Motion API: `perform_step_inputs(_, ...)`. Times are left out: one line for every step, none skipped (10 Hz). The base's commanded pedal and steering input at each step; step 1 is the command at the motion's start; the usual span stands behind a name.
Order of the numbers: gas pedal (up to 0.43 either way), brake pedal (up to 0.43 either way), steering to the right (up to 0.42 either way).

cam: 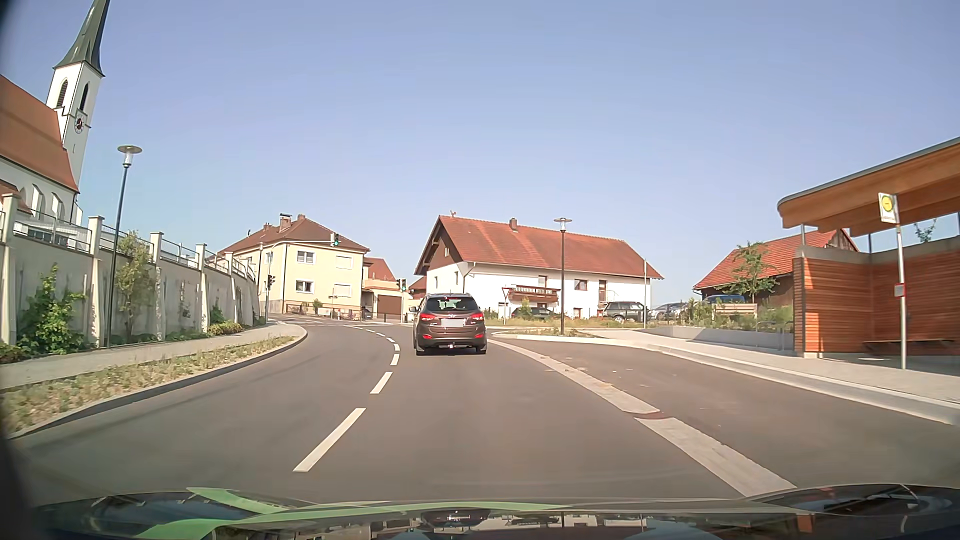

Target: Follow the waypoints while adhering to traffic rules and regulations

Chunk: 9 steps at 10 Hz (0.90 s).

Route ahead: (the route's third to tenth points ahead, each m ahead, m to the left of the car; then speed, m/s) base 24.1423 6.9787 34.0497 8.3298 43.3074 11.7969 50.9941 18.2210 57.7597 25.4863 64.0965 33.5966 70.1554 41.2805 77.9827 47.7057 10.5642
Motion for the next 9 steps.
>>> perform_step_inputs(0.067, 0.0, -0.035)
perform_step_inputs(0.067, 0.0, -0.035)
perform_step_inputs(0.067, 0.0, -0.036)
perform_step_inputs(0.067, 0.0, -0.037)
perform_step_inputs(0.079, 0.0, -0.037)
perform_step_inputs(0.079, 0.0, -0.038)
perform_step_inputs(0.079, 0.0, -0.04)
perform_step_inputs(0.079, 0.0, -0.044)
perform_step_inputs(0.087, 0.0, -0.047)
